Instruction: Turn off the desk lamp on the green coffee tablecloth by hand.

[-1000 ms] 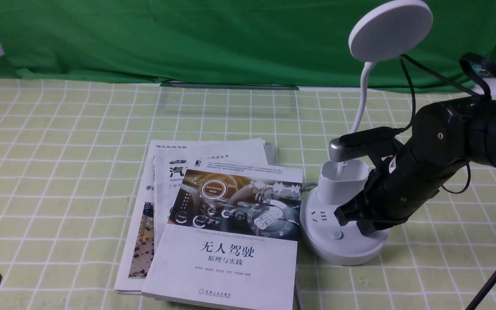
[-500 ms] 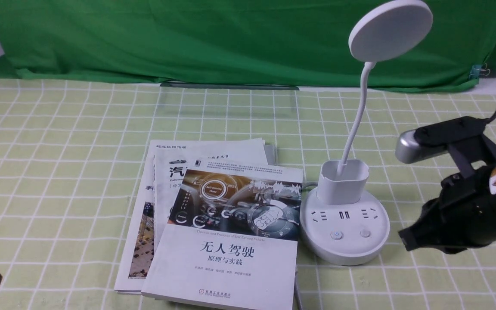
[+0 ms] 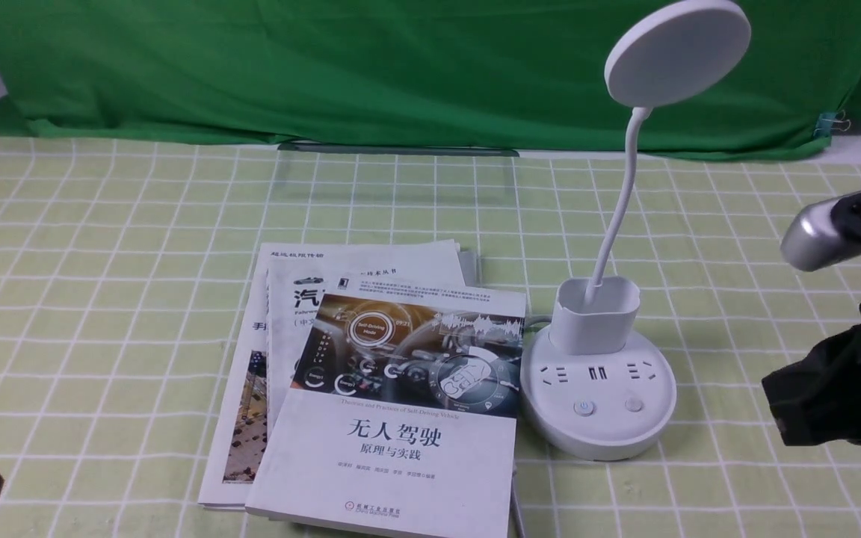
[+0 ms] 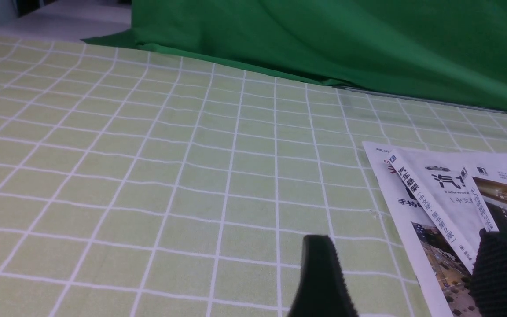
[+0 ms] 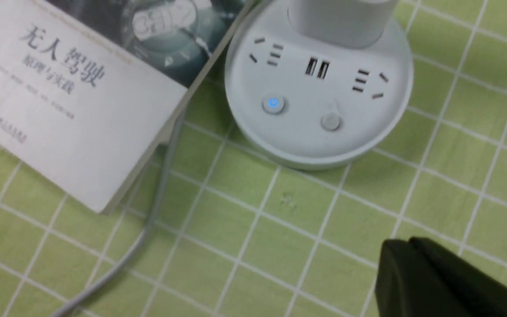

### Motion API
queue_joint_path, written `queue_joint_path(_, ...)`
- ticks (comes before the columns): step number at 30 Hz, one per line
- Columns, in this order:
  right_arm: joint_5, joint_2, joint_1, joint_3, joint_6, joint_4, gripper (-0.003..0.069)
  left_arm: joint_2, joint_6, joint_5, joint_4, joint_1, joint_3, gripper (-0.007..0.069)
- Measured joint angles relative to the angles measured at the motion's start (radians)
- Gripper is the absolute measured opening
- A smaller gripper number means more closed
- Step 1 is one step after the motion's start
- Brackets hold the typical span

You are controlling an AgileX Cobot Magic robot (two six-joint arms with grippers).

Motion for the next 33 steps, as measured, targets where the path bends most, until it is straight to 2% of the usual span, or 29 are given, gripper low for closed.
queue_joint_path(4,-0.064,-0.101,-0.023,0.064,-0.004,-0.007,0.0041,0.000,0.000,0.000,0.000,0.000,0.000,0.0410)
queue_joint_path(9,-0.196,-0.310,-0.117,0.256,-0.010,-0.019,0.0041,0.000,0.000,0.000,0.000,0.000,0.000,0.0410)
queue_joint_path(13,-0.361,-0.598,-0.237,0.542,-0.010,-0.030,0.0041,0.000,0.000,0.000,0.000,0.000,0.000,0.0410)
queue_joint_path(18,-0.477,-0.865,-0.310,0.764,-0.013,-0.033,0.0041,0.000,0.000,0.000,0.000,0.000,0.000,0.0410)
queue_joint_path(23,-0.482,-1.018,-0.326,0.839,-0.012,-0.033,0.0041,0.000,0.000,0.000,0.000,0.000,0.000,0.0410)
queue_joint_path(33,-0.432,-1.026,-0.326,0.844,-0.012,-0.033,0.0046,0.000,0.000,-0.001,0.000,0.000,0.000,0.0410)
